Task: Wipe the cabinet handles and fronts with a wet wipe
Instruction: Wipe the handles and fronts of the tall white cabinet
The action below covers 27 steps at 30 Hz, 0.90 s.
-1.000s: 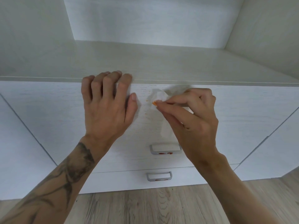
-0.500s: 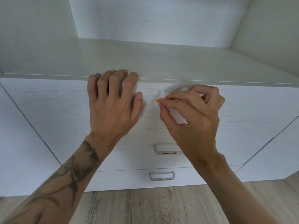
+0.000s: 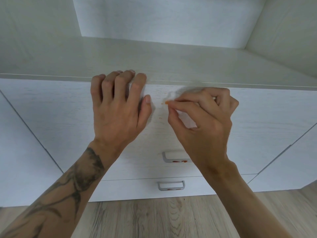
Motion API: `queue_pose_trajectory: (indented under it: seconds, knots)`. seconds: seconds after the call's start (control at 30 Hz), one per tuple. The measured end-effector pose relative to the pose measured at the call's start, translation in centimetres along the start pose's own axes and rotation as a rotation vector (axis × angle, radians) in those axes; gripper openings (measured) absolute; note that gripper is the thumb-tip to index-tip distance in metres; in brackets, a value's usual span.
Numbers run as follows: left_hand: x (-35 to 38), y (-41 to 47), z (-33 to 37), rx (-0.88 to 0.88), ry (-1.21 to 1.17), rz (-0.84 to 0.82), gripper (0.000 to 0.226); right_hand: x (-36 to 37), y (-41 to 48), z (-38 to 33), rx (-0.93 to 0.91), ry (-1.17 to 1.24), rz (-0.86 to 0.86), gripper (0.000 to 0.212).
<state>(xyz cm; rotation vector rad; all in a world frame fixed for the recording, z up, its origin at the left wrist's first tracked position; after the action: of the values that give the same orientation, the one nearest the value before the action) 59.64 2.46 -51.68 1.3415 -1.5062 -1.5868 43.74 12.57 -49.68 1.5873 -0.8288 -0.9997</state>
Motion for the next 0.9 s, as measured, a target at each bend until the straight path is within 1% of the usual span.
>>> queue_pose_trajectory:
  seconds: [0.23, 0.4, 0.5, 0.67, 0.8, 0.9]
  knots:
    - [0.1, 0.0, 0.1, 0.005, -0.003, 0.005, 0.041, 0.4, 0.2, 0.4, 0.022, 0.018, -0.020, 0.007]
    - [0.2, -0.1, 0.0, 0.004, 0.008, 0.006, 0.042, -1.6, -0.8, 1.1, -0.026, 0.027, -0.002, 0.006]
    - [0.1, -0.1, 0.1, 0.005, 0.009, 0.016, 0.041, -3.1, -1.1, 2.7, -0.019, 0.011, -0.009, 0.004]
    - [0.1, -0.1, 0.1, 0.003, -0.003, 0.012, 0.040, -5.8, -1.6, 6.0, 0.058, -0.041, -0.022, 0.004]
    - [0.0, -0.1, 0.2, 0.000, -0.012, 0.007, 0.039, -6.3, -2.6, 7.6, 0.189, 0.028, 0.010, 0.008]
    - [0.0, -0.2, 0.1, -0.003, -0.008, 0.004, 0.040, -5.7, -3.3, 7.3, 0.261, 0.087, 0.048, 0.012]
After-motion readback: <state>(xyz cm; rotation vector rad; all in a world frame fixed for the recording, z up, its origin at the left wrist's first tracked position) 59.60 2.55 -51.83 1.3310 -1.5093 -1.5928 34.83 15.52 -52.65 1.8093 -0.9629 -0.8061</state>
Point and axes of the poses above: each hand's wrist, its own y-axis towards the middle knuckle, its own x-axis out of the palm, z = x × y, the point moved 7 cm from there along y, towards the middle knuckle, and after that the axes turned 2 degrees about y, right-handed, at the moved point
